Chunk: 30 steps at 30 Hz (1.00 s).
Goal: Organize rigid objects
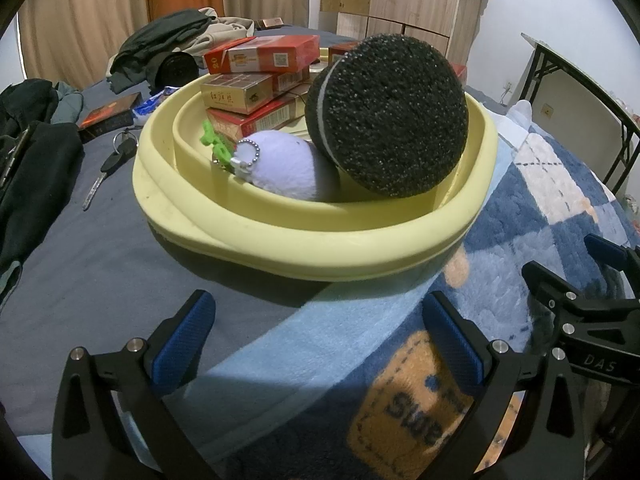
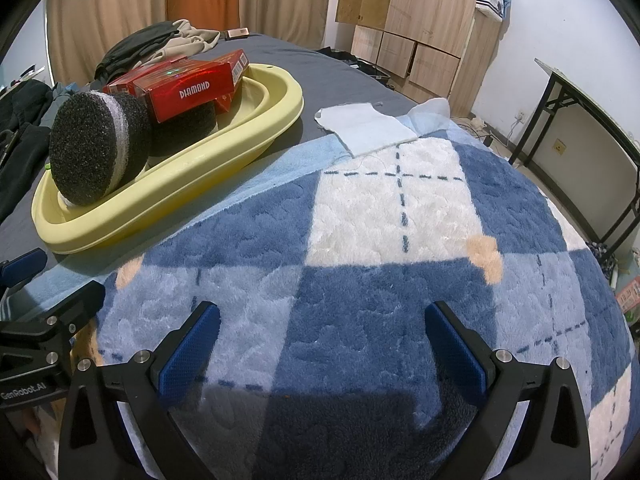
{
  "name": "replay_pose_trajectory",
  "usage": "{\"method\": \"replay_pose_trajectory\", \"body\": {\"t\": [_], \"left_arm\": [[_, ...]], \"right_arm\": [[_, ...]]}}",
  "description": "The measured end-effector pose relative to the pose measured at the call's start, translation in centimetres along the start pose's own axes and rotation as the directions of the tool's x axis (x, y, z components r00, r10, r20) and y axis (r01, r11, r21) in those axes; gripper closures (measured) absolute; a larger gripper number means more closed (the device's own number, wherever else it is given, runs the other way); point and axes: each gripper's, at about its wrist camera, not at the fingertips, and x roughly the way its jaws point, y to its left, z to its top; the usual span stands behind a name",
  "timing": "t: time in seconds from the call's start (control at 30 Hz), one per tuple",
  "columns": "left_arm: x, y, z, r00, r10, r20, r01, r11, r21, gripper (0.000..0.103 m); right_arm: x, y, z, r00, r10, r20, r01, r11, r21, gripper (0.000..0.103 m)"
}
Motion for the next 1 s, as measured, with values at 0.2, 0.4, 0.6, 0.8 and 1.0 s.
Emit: {"method": "replay_pose_trajectory", "body": {"t": [0.2, 0.4, 0.6, 0.8, 1.0], "left_arm": [[0.01, -0.04, -0.01, 1.0, 0.003, 0.0, -0.003, 1.0, 0.002, 0.0], [0.01, -0.08, -0.02, 1.0, 0.003, 0.0, -0.003, 1.0, 0.003, 0.0], [-0.01, -0.14, -0.01, 1.0, 0.002, 0.0, -0.002, 1.0, 0.002, 0.0], [-0.03, -0.19, -0.03, 1.0, 0.003, 0.0, -0.003, 1.0, 0.002, 0.0], [-0.09, -0.11, 0.07, 1.0, 0.005, 0.0, -0.005, 1.0, 0.004, 0.0]], "right_arm": [[0.01, -0.04, 0.02, 1.0, 0.0, 0.0, 0.0, 1.0, 0.0, 0.0], [0.01, -0.01, 0.0, 1.0, 0.0, 0.0, 0.0, 1.0, 0.0, 0.0], [0.0, 0.0, 0.0, 1.0, 0.0, 0.0, 0.0, 1.0, 0.0, 0.0], [0.0, 0.0, 0.0, 1.0, 0.0, 0.0, 0.0, 1.0, 0.0, 0.0], [0.0, -0.02, 0.0, 1.0, 0.0, 0.0, 0.0, 1.0, 0.0, 0.0]]}}
